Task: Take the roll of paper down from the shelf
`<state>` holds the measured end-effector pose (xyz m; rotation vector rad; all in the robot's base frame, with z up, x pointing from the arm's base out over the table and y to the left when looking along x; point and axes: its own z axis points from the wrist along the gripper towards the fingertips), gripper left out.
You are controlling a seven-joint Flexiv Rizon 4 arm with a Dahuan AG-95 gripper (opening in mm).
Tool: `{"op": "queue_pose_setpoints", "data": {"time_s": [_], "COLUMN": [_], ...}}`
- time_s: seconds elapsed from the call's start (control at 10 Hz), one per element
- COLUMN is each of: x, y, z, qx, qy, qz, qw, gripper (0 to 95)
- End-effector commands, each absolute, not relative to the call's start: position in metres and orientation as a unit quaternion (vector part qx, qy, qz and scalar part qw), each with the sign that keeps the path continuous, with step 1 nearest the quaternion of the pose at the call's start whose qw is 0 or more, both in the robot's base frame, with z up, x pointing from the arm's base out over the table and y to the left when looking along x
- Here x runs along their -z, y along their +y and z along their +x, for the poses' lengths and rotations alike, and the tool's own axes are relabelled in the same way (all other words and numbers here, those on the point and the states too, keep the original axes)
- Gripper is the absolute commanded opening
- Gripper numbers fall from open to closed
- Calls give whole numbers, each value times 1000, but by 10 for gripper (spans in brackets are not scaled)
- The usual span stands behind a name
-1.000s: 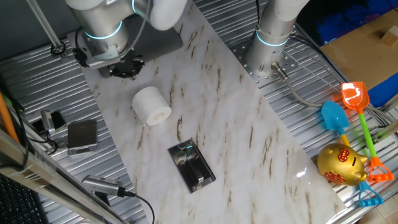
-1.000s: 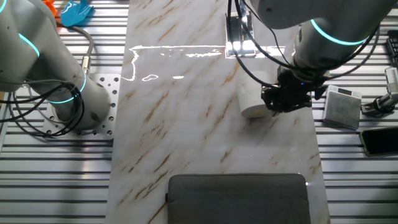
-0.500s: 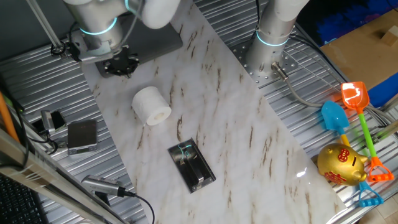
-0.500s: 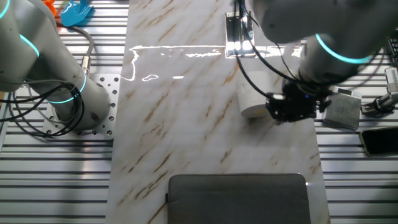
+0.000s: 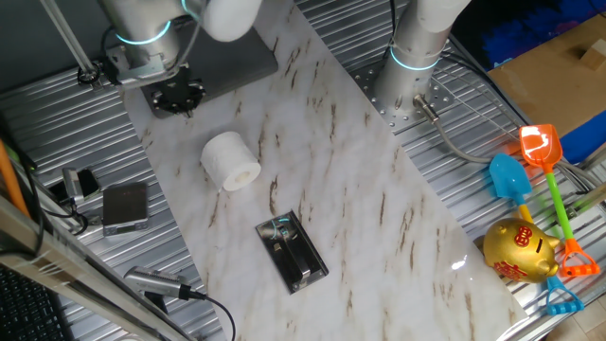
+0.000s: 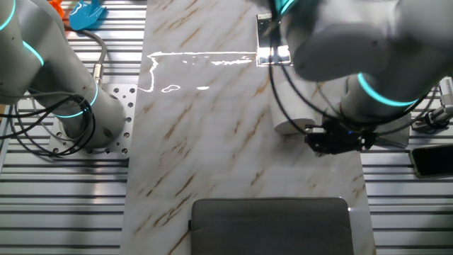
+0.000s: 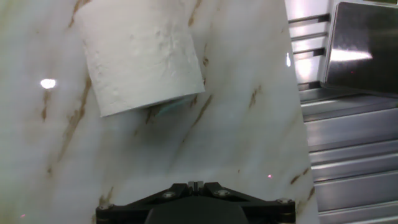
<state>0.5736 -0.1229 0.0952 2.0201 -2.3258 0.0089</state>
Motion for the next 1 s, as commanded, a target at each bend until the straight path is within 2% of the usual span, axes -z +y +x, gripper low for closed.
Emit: {"op": "queue_pose_setpoints", "data": {"time_s": [0.1, 1.0], "x": [-87, -83], "y": [-122, -105], "z": [575, 574], "qx": [-2, -12], "qy": [-753, -776], "qz": [657, 629], "qw": [27, 34], "gripper": [0, 0]}}
